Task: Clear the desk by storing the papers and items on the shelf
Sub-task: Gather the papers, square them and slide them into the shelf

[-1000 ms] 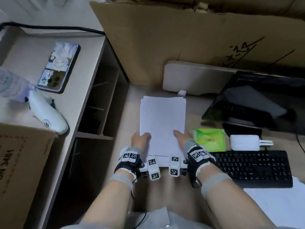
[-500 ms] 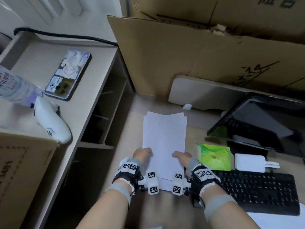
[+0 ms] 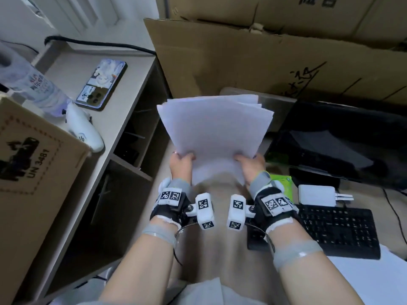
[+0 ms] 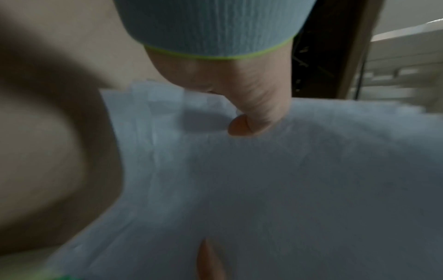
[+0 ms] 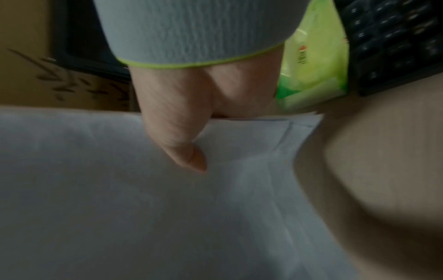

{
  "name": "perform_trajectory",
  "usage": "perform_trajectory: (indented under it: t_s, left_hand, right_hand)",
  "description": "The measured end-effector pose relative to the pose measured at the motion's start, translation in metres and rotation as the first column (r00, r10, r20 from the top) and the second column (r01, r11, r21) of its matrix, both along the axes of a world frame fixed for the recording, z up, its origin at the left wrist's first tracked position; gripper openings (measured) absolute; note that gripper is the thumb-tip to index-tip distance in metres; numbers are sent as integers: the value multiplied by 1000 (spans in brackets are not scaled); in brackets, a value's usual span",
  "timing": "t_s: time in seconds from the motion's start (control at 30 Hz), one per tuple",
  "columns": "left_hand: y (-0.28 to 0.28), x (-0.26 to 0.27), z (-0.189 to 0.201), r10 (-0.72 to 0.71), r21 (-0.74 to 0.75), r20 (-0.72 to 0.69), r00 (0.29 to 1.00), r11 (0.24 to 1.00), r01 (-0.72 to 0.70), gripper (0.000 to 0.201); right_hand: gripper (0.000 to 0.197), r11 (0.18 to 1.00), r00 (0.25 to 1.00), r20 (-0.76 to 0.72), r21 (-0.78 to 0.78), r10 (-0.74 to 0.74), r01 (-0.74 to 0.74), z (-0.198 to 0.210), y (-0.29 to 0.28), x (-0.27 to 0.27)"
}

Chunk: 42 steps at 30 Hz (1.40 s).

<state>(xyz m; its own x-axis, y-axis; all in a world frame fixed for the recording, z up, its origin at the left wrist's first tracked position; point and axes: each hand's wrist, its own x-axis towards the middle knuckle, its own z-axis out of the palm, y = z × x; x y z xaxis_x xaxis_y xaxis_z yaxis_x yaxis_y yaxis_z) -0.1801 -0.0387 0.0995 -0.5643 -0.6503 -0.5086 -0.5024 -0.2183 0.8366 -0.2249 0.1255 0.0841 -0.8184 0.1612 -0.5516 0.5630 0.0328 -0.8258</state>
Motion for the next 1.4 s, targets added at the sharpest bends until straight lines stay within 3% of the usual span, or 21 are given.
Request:
perform_trajectory:
  t_s: [0.1,0.2,0.27,0.37,0.47,0.57,0.67,0.73,0.87,1.03,1.1,1.23,1.33,1.4]
  left_hand:
    - [5,4,15,-8,-37,5,1000,999,8,8]
    - [7,18,5,-38,-41,25,999,998,39,13]
    - [8,29,-10,-77,-13,56,995,997,78,28]
    - [9,40,-26,-90,10,62,994,996,89,46]
    - [12,39,-21,-119,5,69,991,993,119,29]
    - [14,32,-11,-85,-3,48,995,996,85,13]
    - [13,21,8,-57,-63,-41,998,997,54,14]
    - [13,12,30,-52,-95,-116,992,995,41,27]
    - [8,-6,68,-43,-127,-303,952,992,4,12]
    - [1,-8,75,-35,-136,-371,928,991,-17,17]
    - [-3,-3,58,-64,-149,-298,952,989,20,13]
    - [-5,28,-5,-236,-214,42,971,947,239,32]
    - [-1,44,-27,-192,-117,15,981,974,193,28]
    - [-1,42,-28,-200,-130,21,980,971,201,29]
  right_hand:
    - [17,997,995,-92,-61,-44,39,19,7,7]
    - [16,998,996,-74,-47,44,-47,20,13,20]
    - [15,994,994,-37,-21,107,-108,9,16,31]
    - [34,997,998,-7,47,68,-68,-5,21,46]
    - [27,992,993,-37,56,115,-113,-9,23,50]
    - [25,999,999,26,47,21,-23,-5,20,48]
    - [27,999,998,-57,35,9,-7,9,15,36]
    - [28,999,995,-99,30,-25,28,25,11,25]
    - [24,999,964,-264,-41,-23,13,66,6,4]
    - [22,994,943,-327,-103,-57,25,77,8,-2]
    - [27,999,958,-288,-47,12,-27,62,9,4]
    - [25,964,965,-56,96,255,-249,10,16,31]
    - [33,933,936,105,100,335,-345,-6,22,36]
    - [34,933,928,165,83,335,-351,-12,25,35]
